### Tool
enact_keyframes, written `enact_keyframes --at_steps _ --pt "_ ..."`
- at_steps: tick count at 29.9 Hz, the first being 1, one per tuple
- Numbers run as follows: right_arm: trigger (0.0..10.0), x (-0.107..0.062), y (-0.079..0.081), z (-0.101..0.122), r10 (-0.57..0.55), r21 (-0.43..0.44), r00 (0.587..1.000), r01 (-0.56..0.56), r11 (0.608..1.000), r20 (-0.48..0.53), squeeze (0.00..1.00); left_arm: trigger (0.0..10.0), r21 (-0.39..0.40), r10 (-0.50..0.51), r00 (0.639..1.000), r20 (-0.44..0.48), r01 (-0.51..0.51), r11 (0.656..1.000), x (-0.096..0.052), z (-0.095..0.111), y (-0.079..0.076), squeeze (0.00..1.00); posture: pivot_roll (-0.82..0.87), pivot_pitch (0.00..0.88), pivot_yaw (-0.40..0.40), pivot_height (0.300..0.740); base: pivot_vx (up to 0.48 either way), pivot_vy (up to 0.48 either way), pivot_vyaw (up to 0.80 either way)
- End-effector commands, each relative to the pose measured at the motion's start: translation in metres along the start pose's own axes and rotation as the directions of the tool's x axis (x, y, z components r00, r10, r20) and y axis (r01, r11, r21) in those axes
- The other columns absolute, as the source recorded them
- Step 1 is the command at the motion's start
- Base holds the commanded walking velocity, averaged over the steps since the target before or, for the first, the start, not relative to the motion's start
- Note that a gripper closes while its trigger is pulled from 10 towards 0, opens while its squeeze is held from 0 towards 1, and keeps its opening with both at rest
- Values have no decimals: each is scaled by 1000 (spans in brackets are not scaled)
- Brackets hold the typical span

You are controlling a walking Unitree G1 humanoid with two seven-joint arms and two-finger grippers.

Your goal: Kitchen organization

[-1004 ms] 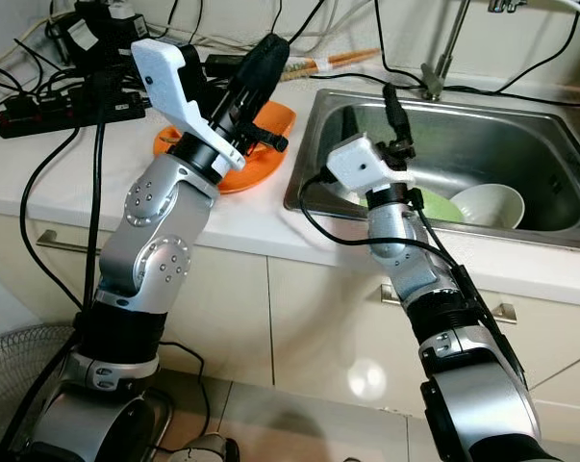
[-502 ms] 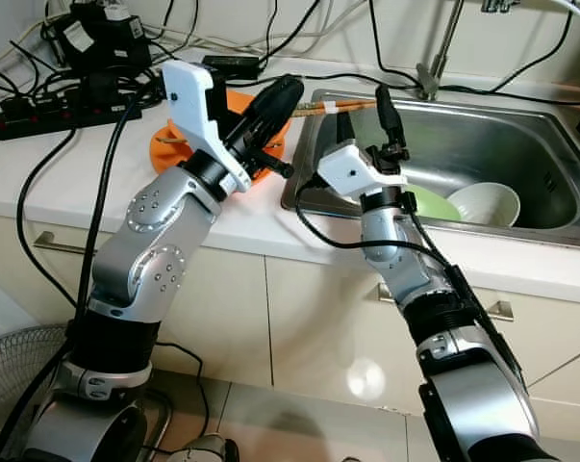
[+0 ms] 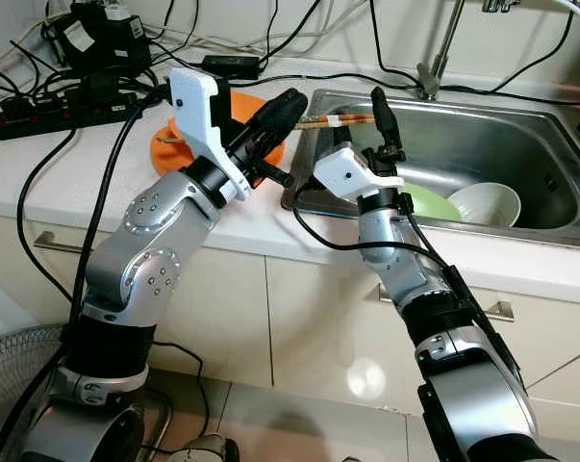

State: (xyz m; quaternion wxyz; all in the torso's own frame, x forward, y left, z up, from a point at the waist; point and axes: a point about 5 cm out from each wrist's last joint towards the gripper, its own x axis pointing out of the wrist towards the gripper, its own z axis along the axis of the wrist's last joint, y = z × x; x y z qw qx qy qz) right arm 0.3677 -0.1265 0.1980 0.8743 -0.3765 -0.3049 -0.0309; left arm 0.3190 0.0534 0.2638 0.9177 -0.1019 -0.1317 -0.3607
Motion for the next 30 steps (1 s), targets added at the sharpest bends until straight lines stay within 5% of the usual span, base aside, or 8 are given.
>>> enact_keyframes --at_steps 1,8,9,10,30 --pt "10000 4 -4 2 -30 1 1000 30 1000 3 0 10000 -8 14 1000 -27 -14 1000 -2 -3 2 0 141 0 27 740 0 0 0" --pt "9608 5 -4 2 -36 5 999 36 999 3 0 10000 -10 18 999 -36 -19 1000 -2 -2 3 0 141 0 28 740 0 0 0" --pt "1137 5 -4 2 -37 5 999 37 999 3 0 10000 -10 20 999 -38 -21 1000 -2 -2 4 0 139 1 30 740 0 0 0" --pt "0 5 -4 2 -38 4 999 38 999 3 0 10000 -10 23 999 -40 -23 1000 -2 -2 4 0 140 1 29 740 0 0 0" --pt "0 3 -2 3 -34 -12 999 34 999 16 0 10000 -30 139 989 -53 -141 990 0 -2 19 0 143 5 32 740 0 0 0"
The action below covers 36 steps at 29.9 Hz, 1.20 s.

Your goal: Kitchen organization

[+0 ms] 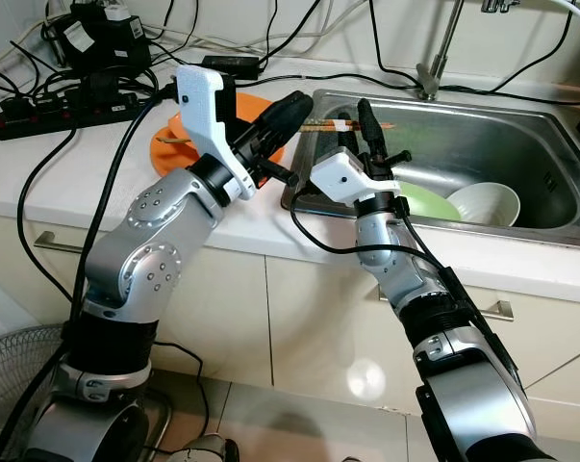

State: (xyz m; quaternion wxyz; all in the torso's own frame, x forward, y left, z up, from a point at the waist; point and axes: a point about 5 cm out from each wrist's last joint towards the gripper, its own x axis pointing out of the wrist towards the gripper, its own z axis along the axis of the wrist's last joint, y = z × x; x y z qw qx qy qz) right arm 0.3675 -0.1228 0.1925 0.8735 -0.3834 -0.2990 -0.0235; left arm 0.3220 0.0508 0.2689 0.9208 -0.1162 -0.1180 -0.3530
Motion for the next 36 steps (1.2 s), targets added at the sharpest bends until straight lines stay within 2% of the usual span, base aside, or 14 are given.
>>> enact_keyframes --at_steps 1,12,13,15,16,24,25,29,31,32,36 --pt "0 6 -9 3 -56 -3 998 56 998 19 0 10000 -1 123 992 -31 -123 992 -5 -4 20 0 143 5 32 740 0 0 0" --pt "0 7 -9 3 -62 -3 998 62 998 19 0 10000 -72 172 985 -16 -173 982 -3 -1 25 0 145 6 36 740 0 0 0" --pt "0 7 -9 3 -65 -3 998 65 998 19 0 10000 -79 173 985 -22 -174 982 -3 -1 25 569 143 6 37 740 0 0 0" --pt "0 7 -10 3 -66 -3 998 66 998 19 0 10000 -80 173 985 -23 -174 981 -3 -1 25 569 143 6 37 740 0 0 0" --pt "0 7 -9 3 -66 -3 998 66 998 19 0 10000 -87 173 985 -30 -175 981 -3 -3 25 1000 145 6 37 740 0 0 0" --pt "0 6 -8 2 -60 -4 998 60 998 11 0 10000 -120 145 990 -1 -144 982 -2 2 21 1000 150 8 36 740 0 0 0" --pt "0 5 -7 2 -56 -5 998 56 998 10 0 10000 -150 127 991 46 -119 982 -2 8 19 1000 150 9 36 740 0 0 0" --pt "0 5 -5 2 -50 -4 999 50 999 6 0 10000 -201 58 990 128 -32 979 -4 19 12 1000 152 10 36 740 0 0 0" --pt "0 4 -5 2 -48 -5 999 48 999 5 0 10000 -210 38 989 141 -7 978 -5 21 10 1000 152 11 36 740 0 0 0" --pt "0 4 -4 1 -46 -5 999 46 999 -2 0 10000 -219 -25 985 170 63 974 -7 25 2 1000 151 11 36 740 0 0 0" --pt "0 5 -5 -1 -50 -2 999 50 999 -22 0 10000 -221 -83 977 196 126 967 -10 27 -4 1000 152 10 33 740 0 0 0"
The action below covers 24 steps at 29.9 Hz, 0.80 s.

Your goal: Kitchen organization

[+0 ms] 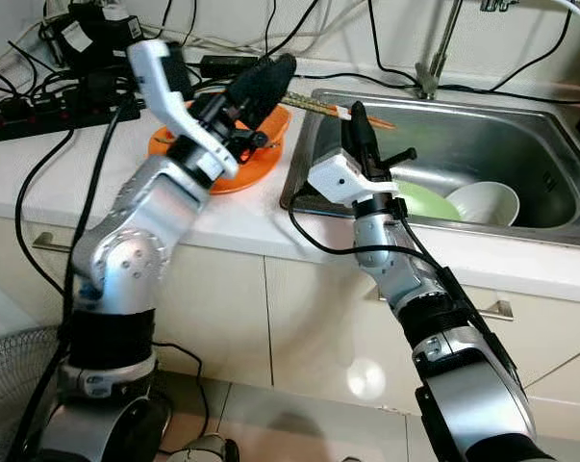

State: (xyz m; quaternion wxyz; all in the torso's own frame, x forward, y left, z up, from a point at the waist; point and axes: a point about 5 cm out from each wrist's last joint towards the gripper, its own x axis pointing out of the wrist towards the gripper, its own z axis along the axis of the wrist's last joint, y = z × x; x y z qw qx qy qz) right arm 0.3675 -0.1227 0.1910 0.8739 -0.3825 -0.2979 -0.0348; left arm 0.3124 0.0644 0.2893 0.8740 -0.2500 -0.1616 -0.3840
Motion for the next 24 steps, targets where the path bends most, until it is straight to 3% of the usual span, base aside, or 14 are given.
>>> enact_keyframes --at_steps 1,5,6,13,17,18,19,21,24 --pt "0 7 -7 -2 -38 16 999 39 999 -29 0 10000 -10 -82 997 7 82 997 -1 2 -10 1000 151 11 32 740 0 0 0" --pt "0 10 -10 -4 -44 30 998 46 998 -54 0 10000 31 -138 990 -12 139 990 -6 0 -15 1000 153 11 29 740 0 0 0" --pt "10000 15 -14 -6 -57 57 995 62 996 -86 0 10000 56 -96 995 -20 97 994 -7 -1 -8 0 154 10 26 740 0 0 0" --pt "10000 27 -25 -12 -68 106 984 86 991 -167 0 10000 90 -51 998 -28 54 994 -12 0 4 0 153 10 25 740 0 0 0" --pt "10000 36 -35 -19 -79 227 960 143 963 -270 0 10000 122 -10 999 -51 17 992 -19 0 13 0 155 10 20 740 0 0 0" --pt "10000 42 -39 -27 -42 336 927 177 925 -373 0 10000 184 36 992 -119 -14 983 -26 -4 21 0 159 10 18 740 0 0 0" --pt "10000 42 -39 -27 -42 336 927 177 925 -373 0 10000 184 36 992 -119 -14 983 -26 -4 21 0 159 10 18 740 0 0 0" --pt "10000 44 -40 -33 -6 410 901 204 889 -434 0 10000 257 81 976 -203 -27 966 -32 -11 29 0 160 10 17 740 0 0 0" --pt "10000 46 -40 -37 37 456 884 204 866 -467 0 10000 358 100 939 -329 26 933 -43 -27 33 0 170 9 12 740 0 0 0"
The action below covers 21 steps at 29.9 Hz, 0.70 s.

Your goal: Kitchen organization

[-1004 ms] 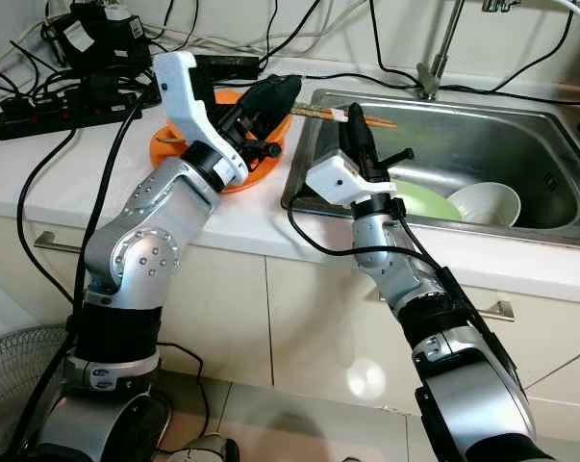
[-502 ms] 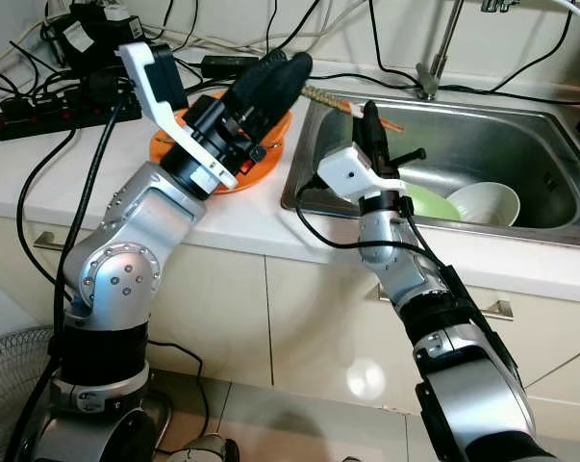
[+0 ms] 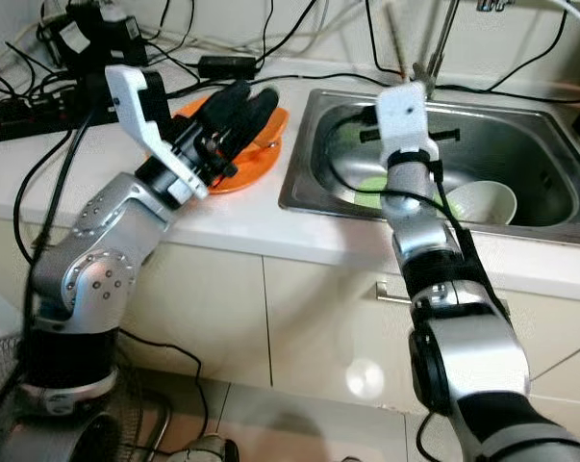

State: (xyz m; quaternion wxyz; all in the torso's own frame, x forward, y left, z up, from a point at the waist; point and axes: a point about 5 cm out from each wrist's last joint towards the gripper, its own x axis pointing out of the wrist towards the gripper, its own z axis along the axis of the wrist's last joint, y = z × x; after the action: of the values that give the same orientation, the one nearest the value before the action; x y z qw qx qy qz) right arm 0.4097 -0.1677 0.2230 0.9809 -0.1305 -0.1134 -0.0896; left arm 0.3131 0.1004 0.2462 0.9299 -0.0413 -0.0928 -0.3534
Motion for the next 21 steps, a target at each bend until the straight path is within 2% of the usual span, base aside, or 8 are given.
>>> enact_keyframes --at_steps 1,3,7,10,15,21 --pt "10000 3 0 -2 21 42 999 -19 999 -49 0 10000 26 -39 995 -87 41 999 0 -15 -7 0 170 9 12 740 0 0 0" --pt "10000 4 3 -5 62 94 993 -53 994 -103 0 10000 13 -41 988 -147 43 999 -3 -27 -10 0 176 10 9 740 0 0 0" --pt "10000 4 4 -9 81 124 988 -64 990 -135 0 10000 12 -43 983 -180 46 999 -4 -35 -13 0 176 10 9 740 0 0 0" --pt "10000 1 8 -19 125 166 970 -90 982 -211 0 10000 15 -38 972 -233 43 999 -5 -49 -17 0 187 8 3 740 0 0 0" --pt "10000 -3 11 -28 145 180 955 -100 979 -260 0 10000 8 -42 969 -243 45 999 -5 -52 -21 0 192 9 1 740 0 0 0" --pt "10000 -14 12 -50 163 206 918 -92 974 -361 0 10000 12 -53 963 -265 58 998 -4 -57 -26 0 203 6 -1 740 0 0 0"
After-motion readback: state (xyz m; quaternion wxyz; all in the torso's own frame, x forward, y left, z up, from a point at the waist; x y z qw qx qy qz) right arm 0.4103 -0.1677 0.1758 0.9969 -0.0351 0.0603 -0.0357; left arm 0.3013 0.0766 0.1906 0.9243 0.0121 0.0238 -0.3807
